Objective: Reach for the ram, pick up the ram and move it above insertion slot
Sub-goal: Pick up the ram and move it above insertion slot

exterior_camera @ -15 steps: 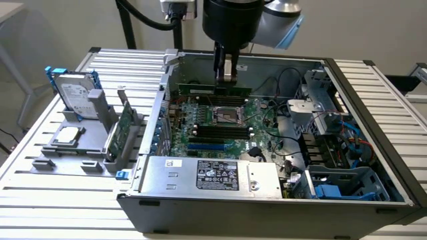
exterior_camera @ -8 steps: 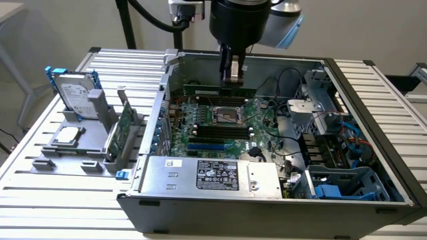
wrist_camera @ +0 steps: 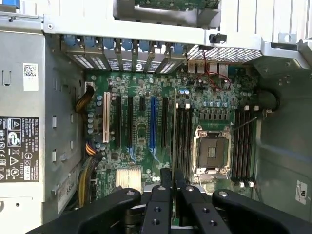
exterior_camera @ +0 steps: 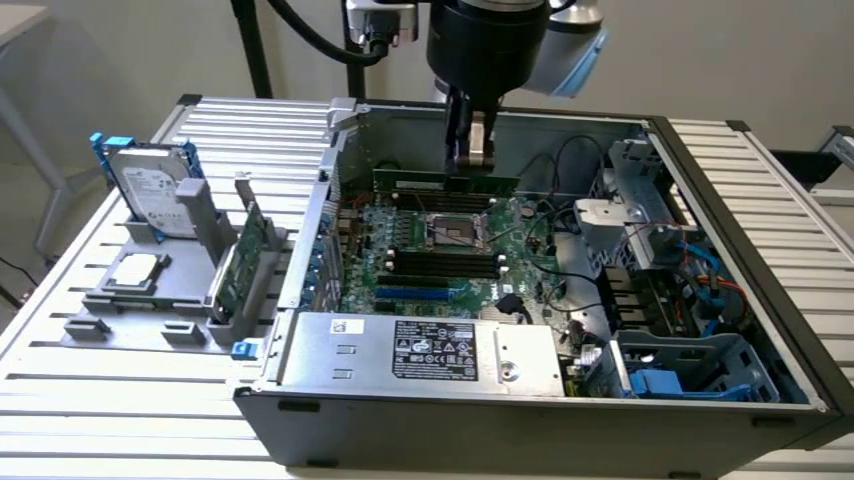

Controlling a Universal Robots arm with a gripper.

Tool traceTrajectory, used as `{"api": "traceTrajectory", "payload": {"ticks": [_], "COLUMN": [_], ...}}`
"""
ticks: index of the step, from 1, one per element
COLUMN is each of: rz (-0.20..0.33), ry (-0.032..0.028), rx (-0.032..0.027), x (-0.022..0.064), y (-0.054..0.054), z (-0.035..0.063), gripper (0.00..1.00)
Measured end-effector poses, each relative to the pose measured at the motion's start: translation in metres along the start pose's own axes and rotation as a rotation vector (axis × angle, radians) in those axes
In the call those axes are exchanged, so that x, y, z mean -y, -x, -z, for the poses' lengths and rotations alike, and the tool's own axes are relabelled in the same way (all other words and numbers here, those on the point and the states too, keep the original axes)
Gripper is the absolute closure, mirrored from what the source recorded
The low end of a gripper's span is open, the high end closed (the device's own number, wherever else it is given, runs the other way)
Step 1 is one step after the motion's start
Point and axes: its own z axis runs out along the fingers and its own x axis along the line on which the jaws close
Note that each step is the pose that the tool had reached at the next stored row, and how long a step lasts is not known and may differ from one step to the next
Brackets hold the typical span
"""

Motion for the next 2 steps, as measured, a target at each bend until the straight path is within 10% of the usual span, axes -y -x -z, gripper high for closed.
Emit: {"api": "traceTrajectory", "payload": {"ticks": [2], "rz": [0.0], "ry": [0.0], "rx": [0.0], "x": [0.0], "y": [0.0], "z": [0.0], "gripper": [0.86]}}
